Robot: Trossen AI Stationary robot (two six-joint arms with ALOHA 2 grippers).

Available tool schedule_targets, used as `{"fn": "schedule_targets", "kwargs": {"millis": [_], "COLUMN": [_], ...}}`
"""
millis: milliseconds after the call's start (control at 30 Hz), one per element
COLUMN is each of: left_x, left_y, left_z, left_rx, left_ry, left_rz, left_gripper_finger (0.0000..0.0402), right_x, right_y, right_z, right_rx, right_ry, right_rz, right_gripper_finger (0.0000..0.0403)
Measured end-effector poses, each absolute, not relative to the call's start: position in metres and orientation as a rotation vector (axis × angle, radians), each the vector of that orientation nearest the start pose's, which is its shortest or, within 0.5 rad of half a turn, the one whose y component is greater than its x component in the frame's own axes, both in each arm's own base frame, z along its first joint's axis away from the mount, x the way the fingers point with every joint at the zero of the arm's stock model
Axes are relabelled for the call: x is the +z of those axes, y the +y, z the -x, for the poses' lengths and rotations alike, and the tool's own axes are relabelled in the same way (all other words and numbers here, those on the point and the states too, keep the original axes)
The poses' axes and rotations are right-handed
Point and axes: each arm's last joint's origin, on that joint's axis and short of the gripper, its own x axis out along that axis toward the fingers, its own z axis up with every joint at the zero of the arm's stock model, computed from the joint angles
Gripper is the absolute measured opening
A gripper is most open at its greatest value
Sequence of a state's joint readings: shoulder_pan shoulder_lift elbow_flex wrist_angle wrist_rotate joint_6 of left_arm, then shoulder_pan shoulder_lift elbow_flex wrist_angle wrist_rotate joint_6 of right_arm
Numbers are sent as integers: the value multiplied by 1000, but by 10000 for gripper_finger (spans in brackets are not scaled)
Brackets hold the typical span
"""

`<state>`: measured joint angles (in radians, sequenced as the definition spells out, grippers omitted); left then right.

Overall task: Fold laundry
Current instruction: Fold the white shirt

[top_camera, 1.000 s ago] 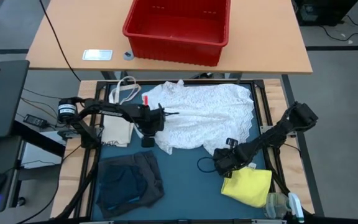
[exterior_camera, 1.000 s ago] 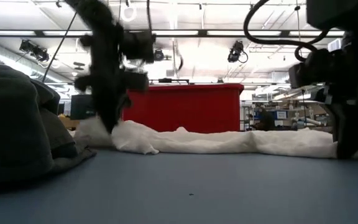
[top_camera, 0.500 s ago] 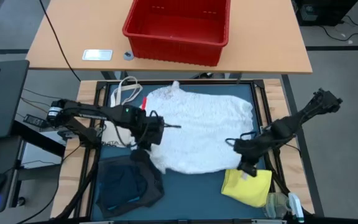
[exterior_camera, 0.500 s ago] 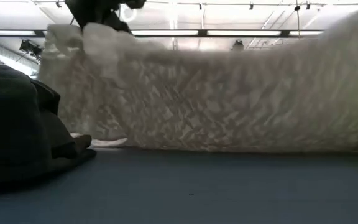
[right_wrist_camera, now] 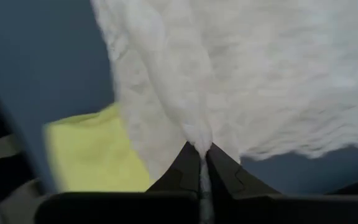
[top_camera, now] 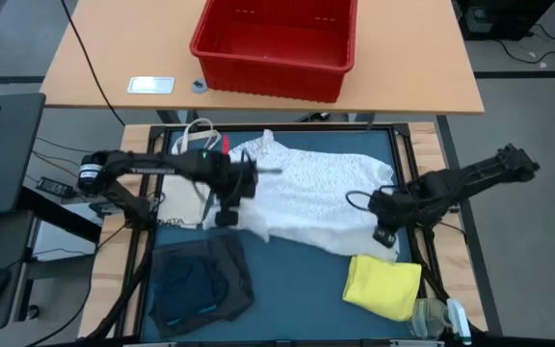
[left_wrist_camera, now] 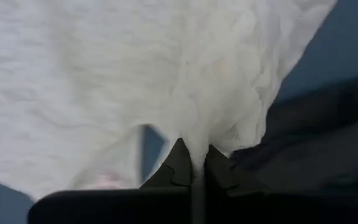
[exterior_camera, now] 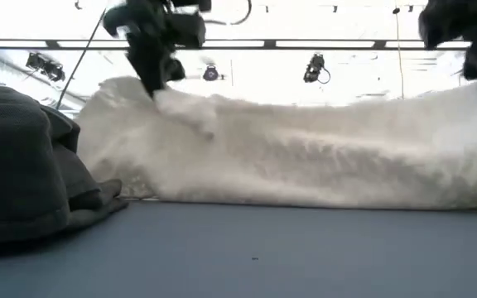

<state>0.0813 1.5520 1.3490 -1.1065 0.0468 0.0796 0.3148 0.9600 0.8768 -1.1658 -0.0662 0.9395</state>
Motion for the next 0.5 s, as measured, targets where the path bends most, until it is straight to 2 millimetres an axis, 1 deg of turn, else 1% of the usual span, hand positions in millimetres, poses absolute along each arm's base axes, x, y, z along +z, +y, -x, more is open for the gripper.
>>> {"fn": "schedule_targets", "kwargs": {"millis": [67, 200, 267, 367, 433, 500], "left_x": [277, 252, 242, 232, 231, 230], "left_y": [45, 88, 106, 124, 130, 131], "left_z": [-294, -296, -295, -289, -285, -281], "left_rx": [-12, 44, 99, 142, 150, 145], "left_ry": [1287, 1231, 1214, 1228, 1243, 1272], "left_rz": [19, 48, 64, 112, 145, 187], "left_gripper_finger": [10, 14, 27, 65, 98, 132], "right_x": [256, 224, 210, 202, 201, 203], "right_y": [34, 7, -7, -23, -27, -29], "right_z": [-142, -146, -144, -141, -139, -140], "right_rx": [-317, -386, -477, -581, -565, -518], "right_ry": [1303, 1292, 1267, 1241, 1247, 1253], "right_rz": [-624, -627, -633, -684, -757, -823], "right_gripper_finger": [12, 12, 14, 48, 81, 116]}}
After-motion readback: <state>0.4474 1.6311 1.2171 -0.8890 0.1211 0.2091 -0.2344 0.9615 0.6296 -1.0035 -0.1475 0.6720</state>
